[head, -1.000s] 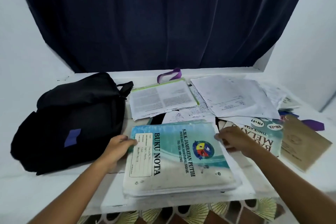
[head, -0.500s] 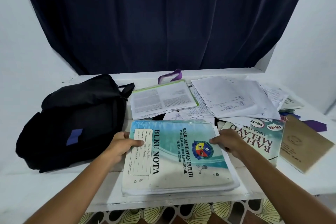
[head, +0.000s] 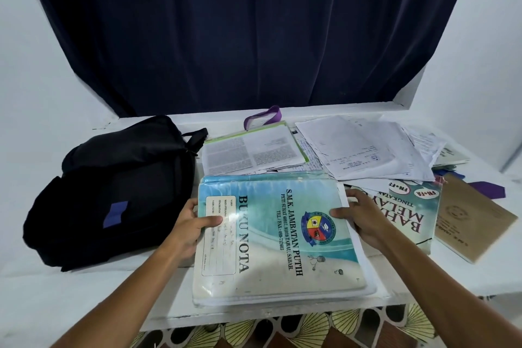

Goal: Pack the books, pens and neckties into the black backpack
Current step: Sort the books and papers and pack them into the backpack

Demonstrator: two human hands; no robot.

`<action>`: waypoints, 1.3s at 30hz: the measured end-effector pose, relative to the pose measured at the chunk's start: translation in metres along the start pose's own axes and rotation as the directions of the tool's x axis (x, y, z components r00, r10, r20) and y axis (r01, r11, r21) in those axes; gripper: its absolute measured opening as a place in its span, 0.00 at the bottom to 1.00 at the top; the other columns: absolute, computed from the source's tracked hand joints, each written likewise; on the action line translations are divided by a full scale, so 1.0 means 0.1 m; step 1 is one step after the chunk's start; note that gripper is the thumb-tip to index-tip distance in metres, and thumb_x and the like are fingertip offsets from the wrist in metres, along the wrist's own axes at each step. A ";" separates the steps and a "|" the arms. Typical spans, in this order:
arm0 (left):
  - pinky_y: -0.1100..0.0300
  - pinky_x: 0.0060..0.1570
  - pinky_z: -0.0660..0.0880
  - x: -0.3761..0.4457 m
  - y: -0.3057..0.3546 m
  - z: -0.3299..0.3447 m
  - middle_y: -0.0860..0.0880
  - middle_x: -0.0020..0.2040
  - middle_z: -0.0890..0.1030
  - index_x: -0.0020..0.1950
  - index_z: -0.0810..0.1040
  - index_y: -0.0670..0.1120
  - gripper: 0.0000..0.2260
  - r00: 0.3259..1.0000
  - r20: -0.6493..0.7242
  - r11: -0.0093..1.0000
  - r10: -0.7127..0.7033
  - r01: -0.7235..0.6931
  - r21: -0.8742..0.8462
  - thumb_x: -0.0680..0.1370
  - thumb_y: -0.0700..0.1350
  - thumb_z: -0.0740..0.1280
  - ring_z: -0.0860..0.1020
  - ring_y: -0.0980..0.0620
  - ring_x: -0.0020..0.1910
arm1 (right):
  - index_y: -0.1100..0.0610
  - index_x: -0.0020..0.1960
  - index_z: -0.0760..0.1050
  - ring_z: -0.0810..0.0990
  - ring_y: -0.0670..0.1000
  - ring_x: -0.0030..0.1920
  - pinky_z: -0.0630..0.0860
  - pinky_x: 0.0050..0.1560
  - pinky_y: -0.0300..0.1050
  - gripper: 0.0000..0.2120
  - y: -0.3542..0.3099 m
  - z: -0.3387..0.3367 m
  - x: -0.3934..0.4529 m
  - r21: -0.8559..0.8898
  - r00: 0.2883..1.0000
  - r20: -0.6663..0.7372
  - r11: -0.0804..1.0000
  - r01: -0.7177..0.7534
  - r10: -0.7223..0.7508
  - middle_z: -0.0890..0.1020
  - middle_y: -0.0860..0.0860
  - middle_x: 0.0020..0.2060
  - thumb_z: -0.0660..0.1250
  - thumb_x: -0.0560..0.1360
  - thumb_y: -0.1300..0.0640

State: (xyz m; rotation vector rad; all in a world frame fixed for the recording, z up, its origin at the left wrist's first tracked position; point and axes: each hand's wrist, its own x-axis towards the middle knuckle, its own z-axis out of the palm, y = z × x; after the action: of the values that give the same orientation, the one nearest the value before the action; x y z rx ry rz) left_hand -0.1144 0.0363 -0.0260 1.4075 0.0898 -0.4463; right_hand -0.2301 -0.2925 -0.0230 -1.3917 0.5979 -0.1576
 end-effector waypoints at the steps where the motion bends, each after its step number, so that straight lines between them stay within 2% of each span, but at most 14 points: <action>1: 0.50 0.32 0.82 0.00 -0.01 -0.01 0.37 0.54 0.80 0.57 0.69 0.42 0.21 1.000 0.002 1.000 -0.008 0.008 -0.010 0.70 0.24 0.69 0.83 0.41 0.44 | 0.61 0.59 0.70 0.83 0.68 0.48 0.81 0.47 0.63 0.24 0.00 0.00 0.00 0.025 1.000 0.011 1.000 0.009 -0.010 0.81 0.67 0.52 0.71 0.68 0.76; 8: 0.48 0.30 0.81 0.03 -0.04 -0.06 0.37 0.51 0.81 0.54 0.71 0.41 0.18 0.999 0.015 0.991 -0.052 0.053 -0.124 0.71 0.24 0.67 0.85 0.42 0.38 | 0.61 0.61 0.71 0.84 0.65 0.47 0.83 0.42 0.60 0.24 -0.05 -0.01 -0.04 0.139 0.994 0.105 0.990 -0.009 -0.006 0.82 0.65 0.52 0.71 0.68 0.72; 12: 0.46 0.31 0.81 0.01 -0.04 -0.07 0.36 0.51 0.82 0.55 0.71 0.41 0.18 0.998 0.023 0.986 -0.065 0.068 -0.153 0.71 0.25 0.67 0.85 0.39 0.39 | 0.65 0.50 0.82 0.85 0.60 0.43 0.83 0.40 0.51 0.13 -0.13 -0.03 -0.12 0.187 0.945 0.327 0.980 -0.065 0.001 0.85 0.63 0.47 0.75 0.66 0.64; 14: 0.47 0.31 0.81 0.01 -0.02 -0.08 0.35 0.50 0.82 0.57 0.71 0.41 0.18 0.998 0.026 0.983 -0.062 0.066 -0.173 0.71 0.25 0.67 0.85 0.39 0.39 | 0.64 0.50 0.82 0.85 0.60 0.45 0.82 0.41 0.51 0.17 -0.17 -0.07 -0.11 0.162 0.913 0.408 0.985 -0.057 -0.014 0.84 0.64 0.48 0.79 0.62 0.63; 16: 0.48 0.31 0.81 0.02 0.03 -0.08 0.35 0.51 0.82 0.60 0.71 0.40 0.22 0.999 0.015 0.981 -0.042 0.044 -0.190 0.69 0.25 0.68 0.85 0.41 0.39 | 0.64 0.56 0.79 0.84 0.62 0.49 0.82 0.44 0.54 0.31 -0.25 -0.09 -0.10 0.106 0.865 0.502 0.992 -0.065 0.003 0.83 0.65 0.53 0.84 0.54 0.65; 20: 0.47 0.33 0.82 -0.03 0.08 -0.04 0.35 0.51 0.82 0.63 0.71 0.37 0.29 0.999 0.023 0.968 -0.041 0.045 -0.249 0.62 0.30 0.70 0.85 0.40 0.40 | 0.59 0.66 0.71 0.83 0.61 0.55 0.82 0.47 0.51 0.37 -0.59 -0.03 -0.12 -0.094 0.828 0.561 0.994 0.054 0.008 0.83 0.61 0.57 0.76 0.59 0.69; 23: 0.42 0.42 0.82 -0.04 0.09 0.00 0.34 0.57 0.81 0.67 0.70 0.36 0.32 0.999 0.034 0.963 -0.006 0.015 -0.268 0.63 0.31 0.71 0.82 0.35 0.51 | 0.58 0.65 0.71 0.84 0.59 0.53 0.82 0.45 0.50 0.43 -0.99 0.05 -0.12 -0.260 0.848 0.530 0.947 0.188 -0.023 0.84 0.57 0.53 0.84 0.53 0.64; 27: 0.40 0.52 0.79 -0.08 0.19 0.15 0.36 0.60 0.80 0.66 0.70 0.38 0.31 0.992 -0.018 0.941 0.128 -0.128 -0.312 0.64 0.29 0.72 0.81 0.37 0.57 | 0.59 0.62 0.72 0.84 0.60 0.51 0.83 0.44 0.56 0.30 -1.77 0.22 -0.15 -0.382 0.830 0.552 0.860 0.338 -0.081 0.84 0.59 0.54 0.75 0.63 0.74; 29: 0.45 0.57 0.78 -0.17 0.27 0.19 0.39 0.61 0.79 0.65 0.69 0.39 0.28 0.949 -0.183 0.933 0.256 -0.292 -0.211 0.68 0.30 0.74 0.80 0.41 0.59 | 0.57 0.61 0.72 0.84 0.59 0.52 0.82 0.49 0.58 0.26 -2.17 0.36 -0.20 -0.460 0.805 0.586 0.778 0.427 -0.095 0.84 0.57 0.54 0.70 0.67 0.76; 31: 0.52 0.65 0.72 -0.26 0.42 0.21 0.47 0.63 0.75 0.68 0.67 0.43 0.30 0.812 -0.367 0.870 0.454 -0.492 -0.014 0.70 0.34 0.76 0.75 0.47 0.65 | 0.55 0.59 0.74 0.85 0.57 0.51 0.82 0.49 0.58 0.24 -2.50 0.52 -0.27 -0.538 0.783 0.619 0.687 0.488 -0.071 0.85 0.54 0.51 0.67 0.70 0.77; 32: 0.55 0.68 0.69 -0.30 0.53 0.24 0.50 0.64 0.73 0.69 0.68 0.43 0.30 0.740 -0.365 0.812 0.565 -0.578 0.085 0.70 0.36 0.76 0.72 0.51 0.66 | 0.54 0.59 0.73 0.85 0.57 0.50 0.82 0.48 0.58 0.24 -2.63 0.61 -0.30 -0.571 0.769 0.637 0.641 0.512 -0.047 0.85 0.54 0.51 0.67 0.70 0.77; 34: 0.67 0.66 0.66 -0.35 0.81 0.34 0.53 0.64 0.73 0.70 0.69 0.44 0.32 0.681 -0.171 0.701 0.712 -0.676 0.229 0.69 0.42 0.77 0.71 0.60 0.64 | 0.56 0.60 0.73 0.85 0.58 0.51 0.82 0.47 0.59 0.24 -2.82 0.79 -0.35 -0.631 0.742 0.670 0.549 0.549 0.028 0.85 0.55 0.52 0.66 0.71 0.76; 36: 0.80 0.56 0.65 -0.33 1.08 0.49 0.56 0.66 0.72 0.72 0.67 0.46 0.39 0.720 0.071 0.677 0.690 -0.677 0.289 0.65 0.50 0.80 0.71 0.64 0.63 | 0.57 0.62 0.72 0.85 0.60 0.51 0.83 0.45 0.58 0.23 -2.91 0.95 -0.37 -0.697 0.744 0.661 0.451 0.558 0.101 0.84 0.57 0.53 0.67 0.71 0.75; 39: 0.70 0.49 0.76 -0.18 1.38 0.69 0.52 0.63 0.77 0.69 0.68 0.48 0.47 0.787 0.282 0.751 0.548 -0.612 0.247 0.55 0.56 0.84 0.79 0.57 0.58 | 0.61 0.63 0.73 0.84 0.62 0.51 0.84 0.42 0.54 0.22 -2.91 1.17 -0.38 -0.775 0.765 0.618 0.310 0.551 0.183 0.84 0.60 0.54 0.69 0.71 0.74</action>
State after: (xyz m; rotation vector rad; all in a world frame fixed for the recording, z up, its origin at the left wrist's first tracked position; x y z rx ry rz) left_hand -0.0962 -0.0124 0.1203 1.6183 -0.6053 -0.0625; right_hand -0.1360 -0.2296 0.2726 -2.5560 -0.1822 0.5828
